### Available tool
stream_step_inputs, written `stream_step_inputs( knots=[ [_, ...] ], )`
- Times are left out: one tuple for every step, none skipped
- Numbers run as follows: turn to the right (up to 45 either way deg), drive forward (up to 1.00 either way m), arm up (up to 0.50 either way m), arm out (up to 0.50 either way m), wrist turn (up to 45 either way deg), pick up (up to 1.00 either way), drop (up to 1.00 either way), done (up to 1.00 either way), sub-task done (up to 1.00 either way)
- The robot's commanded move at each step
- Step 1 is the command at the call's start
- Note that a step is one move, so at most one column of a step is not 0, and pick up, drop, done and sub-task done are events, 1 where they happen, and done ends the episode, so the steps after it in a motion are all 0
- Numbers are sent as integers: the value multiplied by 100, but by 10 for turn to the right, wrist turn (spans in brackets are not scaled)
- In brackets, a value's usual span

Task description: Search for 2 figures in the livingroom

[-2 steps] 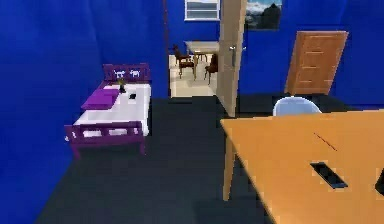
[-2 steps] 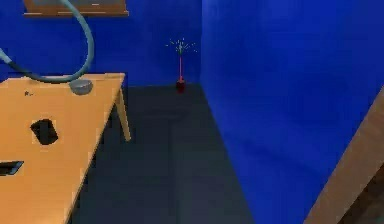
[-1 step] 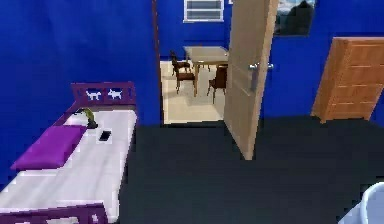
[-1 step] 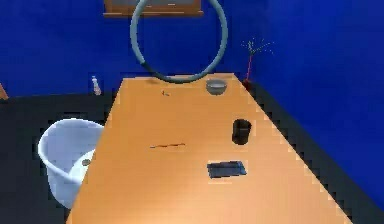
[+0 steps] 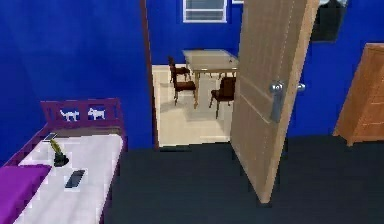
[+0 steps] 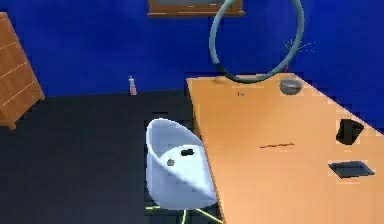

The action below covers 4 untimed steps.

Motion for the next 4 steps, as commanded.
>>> stream_step_inputs(
  knots=[
    [0,100,0,0,0,0,0,0,0],
    [30,0,0,0,0,0,0,0,0],
    [0,85,0,0,0,0,0,0,0],
    [-90,0,0,0,0,0,0,0,0]
  ],
)
